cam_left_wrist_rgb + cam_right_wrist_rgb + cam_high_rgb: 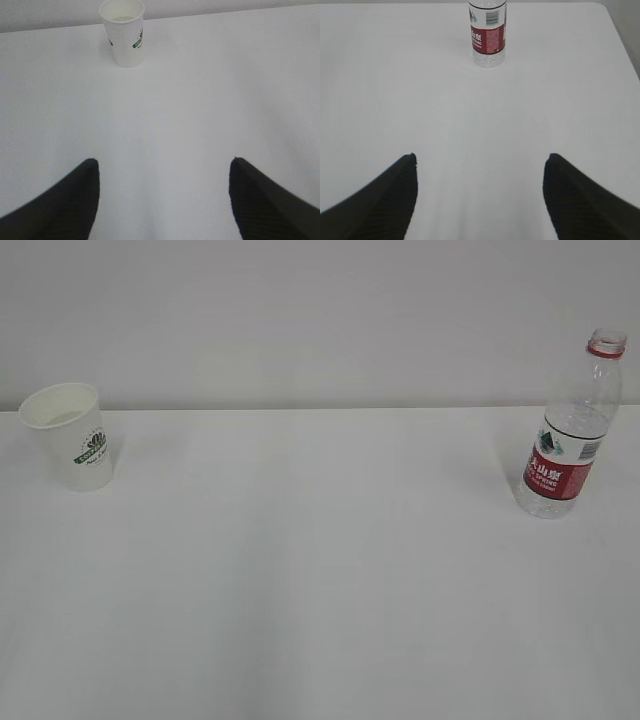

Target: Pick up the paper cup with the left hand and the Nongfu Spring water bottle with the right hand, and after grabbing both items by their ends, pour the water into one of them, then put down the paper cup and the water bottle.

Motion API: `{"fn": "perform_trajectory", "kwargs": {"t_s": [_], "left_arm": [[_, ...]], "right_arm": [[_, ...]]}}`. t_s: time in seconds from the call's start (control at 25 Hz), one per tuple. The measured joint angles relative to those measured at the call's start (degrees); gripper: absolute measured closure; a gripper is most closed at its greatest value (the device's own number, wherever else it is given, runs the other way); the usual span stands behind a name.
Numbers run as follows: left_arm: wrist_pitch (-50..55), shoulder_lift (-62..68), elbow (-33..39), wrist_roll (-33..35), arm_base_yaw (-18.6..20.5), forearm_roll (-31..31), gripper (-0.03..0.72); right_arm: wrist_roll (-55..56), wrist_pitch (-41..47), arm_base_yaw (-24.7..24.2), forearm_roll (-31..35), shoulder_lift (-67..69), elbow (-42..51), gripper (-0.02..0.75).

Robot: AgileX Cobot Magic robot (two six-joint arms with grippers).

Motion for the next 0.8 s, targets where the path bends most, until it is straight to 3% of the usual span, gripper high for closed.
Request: {"fn": "perform_trajectory", "kwargs": {"t_s": [0.8], "left_arm": [[0.0, 0.0, 0.0, 0.1, 0.0, 0.0, 0.108]], "right_arm": [[0.0, 0.0, 0.0, 0.7, 0.0, 0.0, 0.149]]}}
